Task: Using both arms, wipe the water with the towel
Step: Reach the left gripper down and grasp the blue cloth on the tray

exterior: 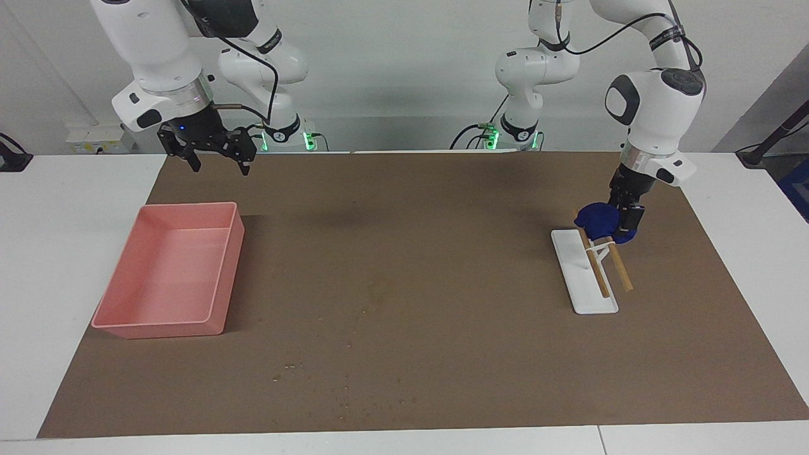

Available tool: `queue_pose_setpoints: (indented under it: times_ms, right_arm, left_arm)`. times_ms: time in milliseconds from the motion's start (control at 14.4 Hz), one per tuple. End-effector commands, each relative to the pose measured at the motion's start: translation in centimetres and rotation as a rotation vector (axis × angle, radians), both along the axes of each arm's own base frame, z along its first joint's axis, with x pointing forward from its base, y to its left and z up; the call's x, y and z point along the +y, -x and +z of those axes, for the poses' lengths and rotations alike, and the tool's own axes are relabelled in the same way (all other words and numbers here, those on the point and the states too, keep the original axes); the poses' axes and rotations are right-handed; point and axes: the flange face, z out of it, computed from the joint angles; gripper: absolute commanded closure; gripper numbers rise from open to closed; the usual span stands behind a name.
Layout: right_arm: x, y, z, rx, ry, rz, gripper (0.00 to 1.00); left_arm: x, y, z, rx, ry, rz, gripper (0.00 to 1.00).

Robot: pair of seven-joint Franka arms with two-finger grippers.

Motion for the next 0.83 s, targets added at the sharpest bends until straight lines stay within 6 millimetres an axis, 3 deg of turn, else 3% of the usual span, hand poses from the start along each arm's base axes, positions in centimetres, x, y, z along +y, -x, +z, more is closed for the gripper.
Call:
queue_pose_setpoints:
  times_ms: [0, 208, 277, 554, 762]
  right_arm:
    - [-0.3, 0.7, 0.1, -0.02, 0.007, -0.017, 0.0]
    - [-0.2, 0.6, 0.2, -0.027, 0.002, -0.019, 0.01]
    - [-0.1, 0.5, 0.2, -0.029, -0.002, -0.035, 0.01]
    - [1.6, 0.1, 0.5, -0.059, -0.008, -0.109, 0.01]
    - [3.9, 0.1, 1.3, -0.077, -0.051, -0.177, 0.01]
  left_arm:
    - [-0.3, 0.2, -1.5, 0.007, 0.003, 0.016, 0.05]
    - [-0.7, -0.2, -1.6, 0.009, 0.004, 0.011, 0.8]
    - [-0.8, -0.2, -1.6, 0.013, 0.004, 0.008, 0.99]
    - [-2.7, -0.8, -1.0, 0.028, 0.004, -0.022, 1.0]
    - [-4.6, -2.7, 1.9, 0.122, 0.029, -0.038, 1.0]
